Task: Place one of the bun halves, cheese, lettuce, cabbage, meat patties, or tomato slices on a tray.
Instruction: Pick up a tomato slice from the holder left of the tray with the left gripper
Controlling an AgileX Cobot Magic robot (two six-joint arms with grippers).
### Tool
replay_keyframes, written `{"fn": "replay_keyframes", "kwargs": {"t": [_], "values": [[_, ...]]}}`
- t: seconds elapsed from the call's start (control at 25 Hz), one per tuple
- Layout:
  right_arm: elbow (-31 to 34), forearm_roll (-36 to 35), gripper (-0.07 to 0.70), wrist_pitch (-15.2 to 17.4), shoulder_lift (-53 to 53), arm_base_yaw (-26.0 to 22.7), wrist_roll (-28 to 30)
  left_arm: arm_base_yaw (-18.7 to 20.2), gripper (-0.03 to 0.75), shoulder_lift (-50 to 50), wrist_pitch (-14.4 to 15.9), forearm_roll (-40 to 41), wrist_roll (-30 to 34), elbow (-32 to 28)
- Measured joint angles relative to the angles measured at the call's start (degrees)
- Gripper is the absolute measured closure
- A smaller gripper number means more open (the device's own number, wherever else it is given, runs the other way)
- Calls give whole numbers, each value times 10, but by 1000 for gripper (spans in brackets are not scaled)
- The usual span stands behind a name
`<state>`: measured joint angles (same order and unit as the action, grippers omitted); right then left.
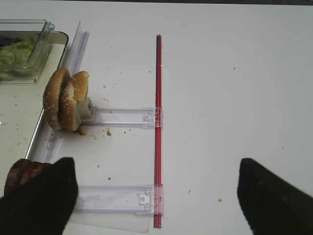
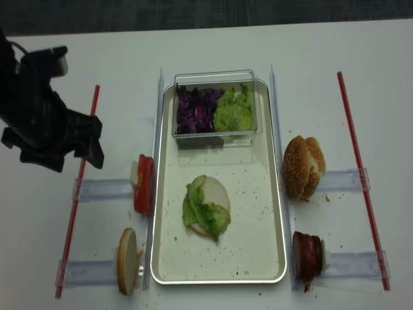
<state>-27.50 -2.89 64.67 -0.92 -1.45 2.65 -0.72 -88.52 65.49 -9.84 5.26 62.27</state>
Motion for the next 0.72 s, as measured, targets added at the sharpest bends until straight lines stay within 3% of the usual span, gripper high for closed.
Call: {"fn": "replay_keyframes", "kwargs": {"t": [0.52,0.72], "values": [[0,0,-43,0,0,0,-1,5,194,-50,-11,16,2,9],[0,0,-43,0,0,0,-1,41,209,-50,-11,21,2,12]]}}
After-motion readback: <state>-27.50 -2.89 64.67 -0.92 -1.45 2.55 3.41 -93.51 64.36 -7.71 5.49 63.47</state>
